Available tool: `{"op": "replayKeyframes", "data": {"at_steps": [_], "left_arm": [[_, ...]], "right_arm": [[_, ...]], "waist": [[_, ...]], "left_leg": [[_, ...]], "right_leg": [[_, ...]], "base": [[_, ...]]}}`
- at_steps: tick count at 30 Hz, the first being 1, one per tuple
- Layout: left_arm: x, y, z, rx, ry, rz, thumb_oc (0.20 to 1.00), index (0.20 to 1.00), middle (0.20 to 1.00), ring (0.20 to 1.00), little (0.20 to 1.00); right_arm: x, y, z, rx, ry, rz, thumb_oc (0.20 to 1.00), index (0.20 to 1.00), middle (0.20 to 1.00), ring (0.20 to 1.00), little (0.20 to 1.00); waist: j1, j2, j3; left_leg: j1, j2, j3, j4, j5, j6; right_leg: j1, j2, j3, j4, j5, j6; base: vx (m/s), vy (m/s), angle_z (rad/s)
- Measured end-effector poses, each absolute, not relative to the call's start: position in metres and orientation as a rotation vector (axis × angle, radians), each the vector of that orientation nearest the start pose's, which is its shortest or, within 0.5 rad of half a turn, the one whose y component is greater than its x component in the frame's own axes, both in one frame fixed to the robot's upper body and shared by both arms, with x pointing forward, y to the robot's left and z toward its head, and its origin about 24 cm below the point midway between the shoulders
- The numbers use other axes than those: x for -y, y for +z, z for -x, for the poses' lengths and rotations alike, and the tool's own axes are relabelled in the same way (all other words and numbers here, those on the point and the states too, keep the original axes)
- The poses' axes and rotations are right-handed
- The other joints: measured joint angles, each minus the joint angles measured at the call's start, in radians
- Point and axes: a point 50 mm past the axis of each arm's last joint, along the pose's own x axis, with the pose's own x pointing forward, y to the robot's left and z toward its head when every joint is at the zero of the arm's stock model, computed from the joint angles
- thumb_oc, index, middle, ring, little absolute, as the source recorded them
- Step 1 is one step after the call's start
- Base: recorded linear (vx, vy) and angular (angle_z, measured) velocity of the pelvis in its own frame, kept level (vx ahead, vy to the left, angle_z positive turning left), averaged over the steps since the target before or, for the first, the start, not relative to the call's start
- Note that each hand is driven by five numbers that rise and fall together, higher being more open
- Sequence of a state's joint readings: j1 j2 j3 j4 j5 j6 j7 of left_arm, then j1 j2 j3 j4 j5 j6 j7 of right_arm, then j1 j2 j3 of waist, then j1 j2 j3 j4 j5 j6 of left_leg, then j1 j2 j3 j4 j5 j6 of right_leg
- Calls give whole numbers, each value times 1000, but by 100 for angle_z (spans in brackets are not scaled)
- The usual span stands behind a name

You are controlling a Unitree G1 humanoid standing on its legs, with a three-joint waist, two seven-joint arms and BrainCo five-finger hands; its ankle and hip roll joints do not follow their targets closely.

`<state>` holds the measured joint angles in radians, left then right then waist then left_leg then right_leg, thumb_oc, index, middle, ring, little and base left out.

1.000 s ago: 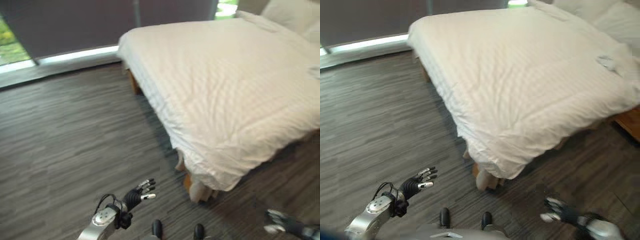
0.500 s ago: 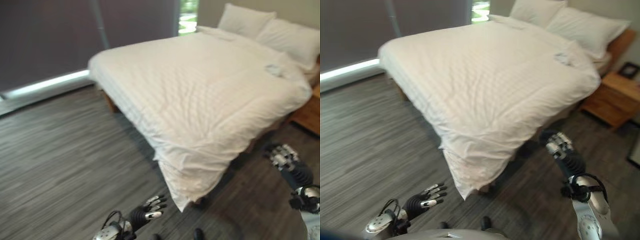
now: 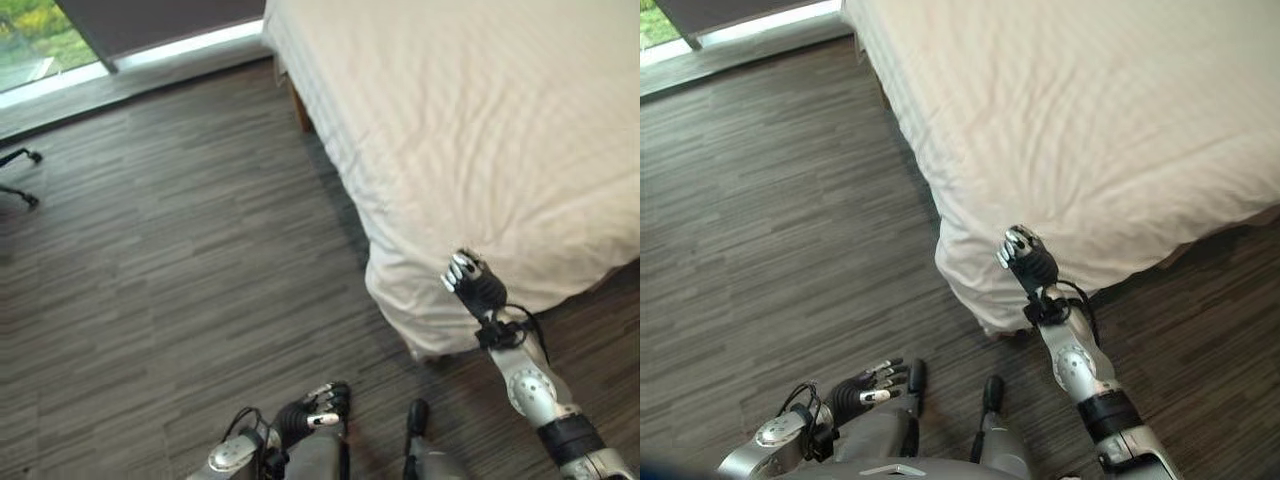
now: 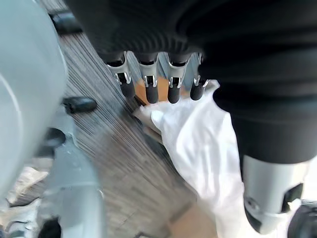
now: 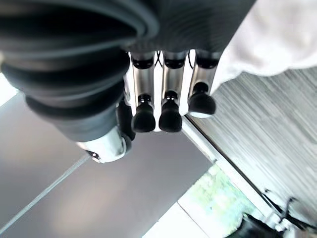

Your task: Making the bed.

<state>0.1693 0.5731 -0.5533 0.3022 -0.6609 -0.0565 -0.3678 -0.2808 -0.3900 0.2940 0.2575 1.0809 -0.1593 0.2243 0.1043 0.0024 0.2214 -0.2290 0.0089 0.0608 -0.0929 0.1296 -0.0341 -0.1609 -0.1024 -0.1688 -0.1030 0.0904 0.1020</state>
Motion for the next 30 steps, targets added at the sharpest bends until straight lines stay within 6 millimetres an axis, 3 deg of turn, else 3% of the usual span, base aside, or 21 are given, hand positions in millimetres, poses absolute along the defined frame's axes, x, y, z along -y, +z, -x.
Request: {"op": "replayKeyframes", "data": {"at_steps": [5,8,13,17,19,23,25,30], "left_arm": [[-164,-59,-179,-581,-647,116,1000,1000,1000,1000,1000],[-161,-57,-184,-562,-651,121,1000,1000,1000,1000,1000],[-160,-55,-195,-547,-648,102,1000,1000,1000,1000,1000],[-152,-53,-204,-522,-641,115,1000,1000,1000,1000,1000],[-149,-54,-205,-514,-626,129,1000,1000,1000,1000,1000],[-146,-55,-206,-510,-605,136,1000,1000,1000,1000,1000],[-149,-53,-209,-490,-584,125,1000,1000,1000,1000,1000],[-151,-51,-211,-479,-575,118,1000,1000,1000,1000,1000]], "right_arm": [[143,89,-341,99,333,-724,200,200,200,200,200],[139,88,-343,84,334,-738,200,200,200,200,200],[162,55,-359,-79,145,-680,200,200,200,200,200],[178,32,-357,-182,5,-705,200,200,200,200,200],[175,13,-346,-230,-30,-745,200,200,200,200,200],[179,-55,-298,-479,-163,-750,200,200,200,200,200],[206,-95,-248,-617,-318,-722,200,200,200,200,200],[252,-121,-190,-723,-518,-685,200,200,200,200,200]], "waist": [[38,36,81],[46,34,97],[66,34,114],[85,51,129],[88,55,142],[85,56,153],[61,52,163],[11,39,173]], "left_leg": [[-38,-2,-11,0,9,8],[-51,-3,-12,0,11,9],[-84,-7,3,1,10,9],[-96,-9,1,1,11,10],[-97,-9,6,1,10,8],[-102,-15,8,1,9,7],[-102,-17,9,0,8,6],[-100,-15,21,0,7,5]], "right_leg": [[-36,4,-8,5,8,-10],[-47,5,-9,5,8,-10],[-88,1,8,5,12,-9],[-100,0,6,4,12,-9],[-104,-2,11,4,11,-9],[-109,-6,15,5,11,-8],[-111,-9,16,4,10,-7],[-115,-8,32,1,9,2]], "base": [[-46,19,6],[-10,7,1],[-21,14,-8],[1,30,1],[17,25,-5],[18,18,-1],[2,17,-1],[18,7,-8]]}}
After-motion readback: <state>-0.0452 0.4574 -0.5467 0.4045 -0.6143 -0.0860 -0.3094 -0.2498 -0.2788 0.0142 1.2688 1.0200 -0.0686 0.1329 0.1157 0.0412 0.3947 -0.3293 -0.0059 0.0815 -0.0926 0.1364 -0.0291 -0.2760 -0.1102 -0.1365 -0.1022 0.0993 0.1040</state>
